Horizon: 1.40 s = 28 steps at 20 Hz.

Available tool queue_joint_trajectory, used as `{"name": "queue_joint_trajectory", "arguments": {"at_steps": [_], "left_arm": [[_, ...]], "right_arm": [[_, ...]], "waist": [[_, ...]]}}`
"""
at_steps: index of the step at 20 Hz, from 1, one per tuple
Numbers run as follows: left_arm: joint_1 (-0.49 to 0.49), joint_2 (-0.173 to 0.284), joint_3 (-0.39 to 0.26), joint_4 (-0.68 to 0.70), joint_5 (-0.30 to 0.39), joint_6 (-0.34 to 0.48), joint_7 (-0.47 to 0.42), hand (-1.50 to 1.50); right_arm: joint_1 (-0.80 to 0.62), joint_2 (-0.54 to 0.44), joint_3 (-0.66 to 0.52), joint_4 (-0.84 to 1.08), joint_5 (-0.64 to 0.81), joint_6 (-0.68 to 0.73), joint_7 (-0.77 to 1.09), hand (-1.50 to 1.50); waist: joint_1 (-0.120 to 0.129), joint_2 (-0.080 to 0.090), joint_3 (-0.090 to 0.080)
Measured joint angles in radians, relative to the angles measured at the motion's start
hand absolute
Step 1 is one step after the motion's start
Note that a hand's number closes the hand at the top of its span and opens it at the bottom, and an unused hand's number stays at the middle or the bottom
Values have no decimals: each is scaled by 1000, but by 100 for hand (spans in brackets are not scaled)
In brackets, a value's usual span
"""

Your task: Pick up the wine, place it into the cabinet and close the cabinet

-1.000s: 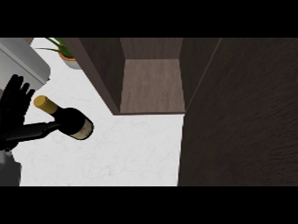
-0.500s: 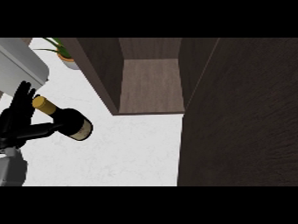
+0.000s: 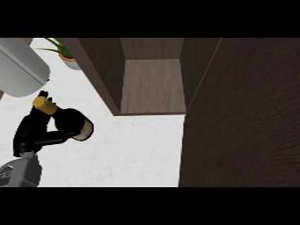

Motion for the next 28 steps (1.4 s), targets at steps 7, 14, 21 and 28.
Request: {"name": "queue_joint_trajectory", "arguments": {"at_steps": [7, 14, 21, 28], "left_arm": [[-4, -9, -10, 106, -10, -28, -88, -150], [-38, -46, 26, 234, 22, -26, -197, -150], [-92, -60, 84, 342, 93, -48, -252, -150], [-128, -58, 119, 426, 149, -104, -300, -150]], "right_arm": [[10, 1, 12, 0, 1, -2, -6, -150], [-6, 3, 15, 4, 4, -8, 1, -150], [-11, 0, 19, 3, 7, -14, 2, -150], [2, -15, -1, 1, 4, 0, -8, -150]], "waist": [[4, 0, 0], [4, 1, 0], [2, 0, 0], [1, 1, 0]]}}
